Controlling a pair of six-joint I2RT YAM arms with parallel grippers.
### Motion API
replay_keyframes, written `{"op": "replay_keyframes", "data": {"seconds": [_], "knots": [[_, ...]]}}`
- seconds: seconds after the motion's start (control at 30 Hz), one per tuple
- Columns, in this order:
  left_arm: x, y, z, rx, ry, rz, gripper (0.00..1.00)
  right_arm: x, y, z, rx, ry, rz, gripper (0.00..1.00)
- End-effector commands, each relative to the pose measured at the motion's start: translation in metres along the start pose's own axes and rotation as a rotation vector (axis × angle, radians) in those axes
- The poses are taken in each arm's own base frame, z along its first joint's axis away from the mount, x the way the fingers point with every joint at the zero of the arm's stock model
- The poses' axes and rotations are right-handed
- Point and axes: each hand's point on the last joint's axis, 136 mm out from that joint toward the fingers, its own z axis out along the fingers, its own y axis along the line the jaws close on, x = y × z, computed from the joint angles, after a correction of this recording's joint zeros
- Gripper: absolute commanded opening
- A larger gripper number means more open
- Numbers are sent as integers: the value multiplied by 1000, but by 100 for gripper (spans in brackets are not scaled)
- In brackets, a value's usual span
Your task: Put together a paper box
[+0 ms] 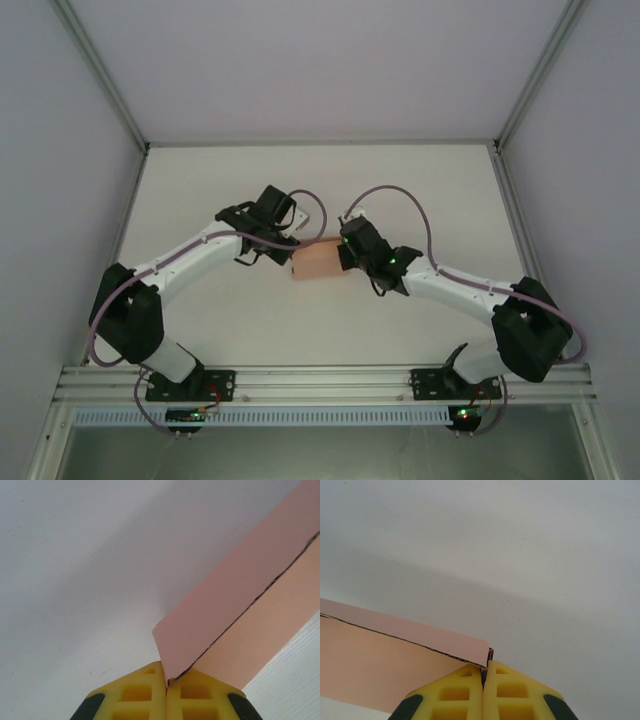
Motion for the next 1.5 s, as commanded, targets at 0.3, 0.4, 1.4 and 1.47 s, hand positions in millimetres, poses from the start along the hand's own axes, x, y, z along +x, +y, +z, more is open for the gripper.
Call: {"op": "replay_keyframes", "data": {"seconds": [0.3, 0.4, 1.4, 1.47], "knots": [[7, -17, -21, 269, 113, -410, 0, 51, -1, 0, 134, 1, -172, 0], [0, -21, -26, 350, 112, -484, 0, 55, 1, 0, 142, -20, -198, 0], [53, -29, 15, 143, 207, -513, 0, 66, 10, 3, 169, -11, -240, 0], [61, -35, 23, 151, 184, -551, 0, 68, 10, 4, 169, -12, -231, 0]]}}
